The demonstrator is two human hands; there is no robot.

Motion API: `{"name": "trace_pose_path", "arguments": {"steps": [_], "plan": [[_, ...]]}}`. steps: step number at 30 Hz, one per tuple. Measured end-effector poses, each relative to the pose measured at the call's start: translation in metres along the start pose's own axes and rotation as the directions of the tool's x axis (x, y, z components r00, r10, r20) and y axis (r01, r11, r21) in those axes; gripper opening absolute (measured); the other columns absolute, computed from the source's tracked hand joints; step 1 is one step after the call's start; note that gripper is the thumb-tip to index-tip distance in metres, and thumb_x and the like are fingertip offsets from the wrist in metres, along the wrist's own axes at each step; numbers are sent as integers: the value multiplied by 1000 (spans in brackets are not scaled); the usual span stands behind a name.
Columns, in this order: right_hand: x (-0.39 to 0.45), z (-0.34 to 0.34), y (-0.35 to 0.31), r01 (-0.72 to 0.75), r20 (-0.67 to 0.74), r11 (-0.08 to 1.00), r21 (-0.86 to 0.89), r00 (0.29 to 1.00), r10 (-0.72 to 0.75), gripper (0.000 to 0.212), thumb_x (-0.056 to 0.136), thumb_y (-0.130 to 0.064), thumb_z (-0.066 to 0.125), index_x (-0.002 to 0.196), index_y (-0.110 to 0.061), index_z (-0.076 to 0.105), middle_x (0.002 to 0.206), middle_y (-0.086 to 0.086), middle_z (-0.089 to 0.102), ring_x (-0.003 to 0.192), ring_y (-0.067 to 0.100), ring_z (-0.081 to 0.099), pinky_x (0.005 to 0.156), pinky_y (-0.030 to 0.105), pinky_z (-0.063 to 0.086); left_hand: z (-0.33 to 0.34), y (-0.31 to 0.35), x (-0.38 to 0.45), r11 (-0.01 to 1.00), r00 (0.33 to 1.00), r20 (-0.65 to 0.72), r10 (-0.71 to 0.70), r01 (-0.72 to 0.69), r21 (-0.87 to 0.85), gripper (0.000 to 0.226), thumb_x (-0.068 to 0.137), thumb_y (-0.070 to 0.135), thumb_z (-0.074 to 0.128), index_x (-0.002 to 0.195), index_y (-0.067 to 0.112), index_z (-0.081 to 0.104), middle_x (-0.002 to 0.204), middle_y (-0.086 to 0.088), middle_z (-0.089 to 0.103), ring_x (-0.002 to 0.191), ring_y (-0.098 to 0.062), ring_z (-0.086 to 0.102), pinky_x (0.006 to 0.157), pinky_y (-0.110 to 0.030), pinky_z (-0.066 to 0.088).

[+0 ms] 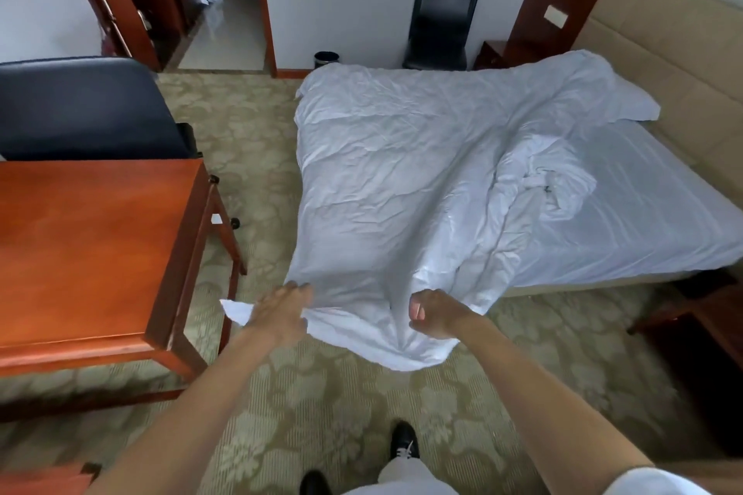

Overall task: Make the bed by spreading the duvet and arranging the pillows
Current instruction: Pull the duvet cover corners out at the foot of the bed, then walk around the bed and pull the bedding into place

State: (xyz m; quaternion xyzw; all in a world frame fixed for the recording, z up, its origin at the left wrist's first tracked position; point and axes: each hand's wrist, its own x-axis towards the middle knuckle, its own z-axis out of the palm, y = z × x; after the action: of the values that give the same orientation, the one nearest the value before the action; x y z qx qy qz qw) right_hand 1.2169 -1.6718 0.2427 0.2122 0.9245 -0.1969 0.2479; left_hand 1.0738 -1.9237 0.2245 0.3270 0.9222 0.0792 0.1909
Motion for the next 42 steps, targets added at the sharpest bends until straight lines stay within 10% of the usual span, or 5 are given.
{"name": "trace_pose_path", "arguments": {"steps": [17,28,42], "plan": [[1,-77,245,-165,131,984,60,979,156,19,101,-27,47,109,-14,57,104,5,61,91,18,62,68,23,47,38,239,123,997,969,245,28,-44,61,19,92,20,43,105,16,57,106,-3,55,94,-25,56,75,-31,42],[0,-141,391,-271,-62,958,96,959,278,36,98,-38,47,68,-21,37,68,-4,46,58,11,46,50,25,32,46,397,214,970,942,280,187,-222,98,18,93,20,43,100,13,58,105,-4,59,86,-21,56,68,-28,39],[105,-248,557,-326,-127,935,136,931,343,25,92,-38,52,77,-19,48,74,-1,52,71,21,56,67,33,44,67,573,425,932,895,309,321,-357,66,16,94,23,46,101,19,60,109,-3,61,96,-22,60,80,-33,49]]}}
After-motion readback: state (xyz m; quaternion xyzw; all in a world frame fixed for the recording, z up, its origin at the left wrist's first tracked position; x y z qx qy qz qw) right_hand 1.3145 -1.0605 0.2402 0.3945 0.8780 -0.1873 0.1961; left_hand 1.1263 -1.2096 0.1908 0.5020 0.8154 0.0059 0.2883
